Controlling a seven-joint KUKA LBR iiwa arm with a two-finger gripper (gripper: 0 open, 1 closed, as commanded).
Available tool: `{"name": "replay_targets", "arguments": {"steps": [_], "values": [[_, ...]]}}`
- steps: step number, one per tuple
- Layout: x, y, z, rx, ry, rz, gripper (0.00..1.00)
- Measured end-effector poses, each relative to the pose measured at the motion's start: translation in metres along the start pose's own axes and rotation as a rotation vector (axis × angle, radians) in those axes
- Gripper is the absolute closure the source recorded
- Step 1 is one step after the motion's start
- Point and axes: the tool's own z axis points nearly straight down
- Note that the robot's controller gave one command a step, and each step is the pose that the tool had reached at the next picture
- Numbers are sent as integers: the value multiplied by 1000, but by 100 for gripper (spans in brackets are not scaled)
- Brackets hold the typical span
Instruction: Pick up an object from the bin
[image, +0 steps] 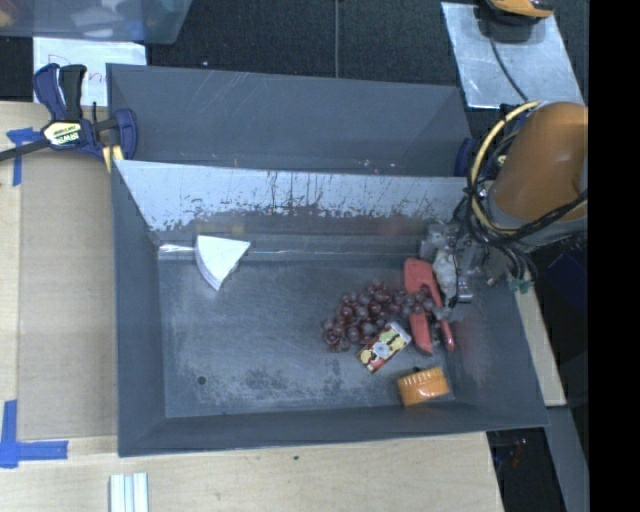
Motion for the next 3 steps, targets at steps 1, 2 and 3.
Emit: {"name": "replay_targets", "arguments": {"steps": [1,2,3], "values": [[-12,81,60,1,-3,-130,0],[-6,97,34,3,-5,-116,0],[10,137,35,-2,0,-103,0]]}}
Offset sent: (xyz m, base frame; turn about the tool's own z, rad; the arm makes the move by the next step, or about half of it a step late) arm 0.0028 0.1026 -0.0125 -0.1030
